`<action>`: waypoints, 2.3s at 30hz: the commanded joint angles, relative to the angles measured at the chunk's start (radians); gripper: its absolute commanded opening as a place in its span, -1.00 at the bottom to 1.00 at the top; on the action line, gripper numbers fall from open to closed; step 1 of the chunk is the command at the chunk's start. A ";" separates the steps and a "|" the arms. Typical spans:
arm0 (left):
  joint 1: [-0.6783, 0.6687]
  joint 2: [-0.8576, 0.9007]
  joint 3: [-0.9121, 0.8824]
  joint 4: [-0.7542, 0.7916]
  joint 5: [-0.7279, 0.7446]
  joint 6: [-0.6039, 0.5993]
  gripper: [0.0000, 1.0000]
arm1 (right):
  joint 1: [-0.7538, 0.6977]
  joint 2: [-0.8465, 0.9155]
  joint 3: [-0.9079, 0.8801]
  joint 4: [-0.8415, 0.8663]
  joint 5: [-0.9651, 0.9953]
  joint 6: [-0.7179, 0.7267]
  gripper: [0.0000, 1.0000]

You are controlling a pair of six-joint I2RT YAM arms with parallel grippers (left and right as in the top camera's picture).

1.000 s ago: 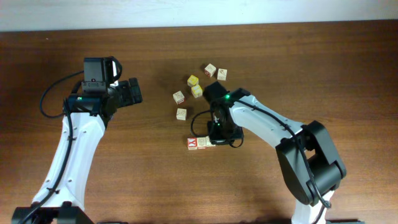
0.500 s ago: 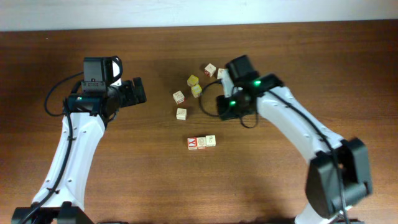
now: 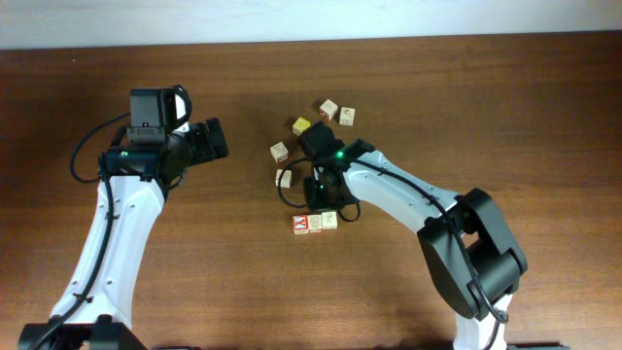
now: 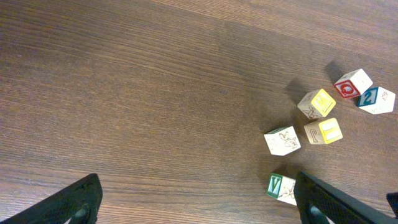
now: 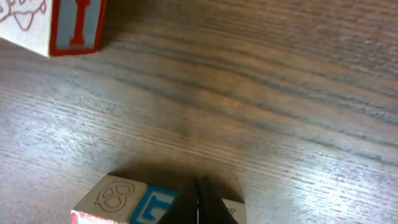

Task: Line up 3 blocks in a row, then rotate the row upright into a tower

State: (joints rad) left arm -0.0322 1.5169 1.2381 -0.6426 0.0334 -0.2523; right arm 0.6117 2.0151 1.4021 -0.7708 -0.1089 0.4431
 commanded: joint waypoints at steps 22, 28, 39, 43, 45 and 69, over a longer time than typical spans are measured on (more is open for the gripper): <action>0.002 0.005 0.010 0.005 -0.003 -0.009 0.98 | 0.010 0.006 -0.012 -0.058 0.013 0.011 -0.92; 0.002 0.007 0.008 -0.033 0.053 -0.009 -0.37 | -0.161 -0.201 0.074 -0.111 -0.015 -0.013 -0.89; -0.196 0.270 0.006 -0.262 0.267 0.022 -1.00 | -0.245 -0.224 -0.235 -0.006 -0.280 -0.089 -0.92; -0.271 0.327 0.006 -0.274 0.330 0.018 -1.00 | -0.244 -0.224 -0.341 0.150 -0.317 -0.022 -0.92; -0.305 0.349 0.006 -0.275 0.330 0.013 -1.00 | -0.245 -0.224 -0.378 0.204 -0.346 -0.015 -0.92; -0.367 0.402 0.006 -0.256 0.260 -0.140 -1.00 | -0.206 -0.224 -0.383 0.219 -0.279 0.046 -0.92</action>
State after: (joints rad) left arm -0.3813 1.9057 1.2411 -0.8955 0.3092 -0.3679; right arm 0.3832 1.7908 1.0267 -0.5518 -0.4210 0.4667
